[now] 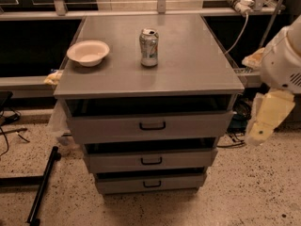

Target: Open top drawer

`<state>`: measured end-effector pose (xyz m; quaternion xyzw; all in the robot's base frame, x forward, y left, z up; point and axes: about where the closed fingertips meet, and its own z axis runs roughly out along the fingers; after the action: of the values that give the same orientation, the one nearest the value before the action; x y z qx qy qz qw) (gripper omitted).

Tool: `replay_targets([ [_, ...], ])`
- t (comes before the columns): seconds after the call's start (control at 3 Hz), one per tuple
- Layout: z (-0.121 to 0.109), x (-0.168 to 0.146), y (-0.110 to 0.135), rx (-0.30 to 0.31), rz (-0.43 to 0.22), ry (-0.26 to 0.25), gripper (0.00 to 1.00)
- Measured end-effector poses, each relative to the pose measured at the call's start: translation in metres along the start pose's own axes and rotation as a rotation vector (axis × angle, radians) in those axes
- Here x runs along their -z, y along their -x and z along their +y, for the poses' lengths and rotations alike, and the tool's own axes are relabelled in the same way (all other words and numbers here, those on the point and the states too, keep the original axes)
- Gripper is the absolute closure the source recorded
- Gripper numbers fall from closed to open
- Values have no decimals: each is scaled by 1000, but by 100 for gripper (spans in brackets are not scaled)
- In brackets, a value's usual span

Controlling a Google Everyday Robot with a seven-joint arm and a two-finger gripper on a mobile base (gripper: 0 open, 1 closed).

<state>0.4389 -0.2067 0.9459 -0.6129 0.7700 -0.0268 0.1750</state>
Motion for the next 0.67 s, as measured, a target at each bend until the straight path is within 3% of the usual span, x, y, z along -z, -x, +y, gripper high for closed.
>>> replay_targets([
  [0.67,16,-104,9,53,-49,16,0],
])
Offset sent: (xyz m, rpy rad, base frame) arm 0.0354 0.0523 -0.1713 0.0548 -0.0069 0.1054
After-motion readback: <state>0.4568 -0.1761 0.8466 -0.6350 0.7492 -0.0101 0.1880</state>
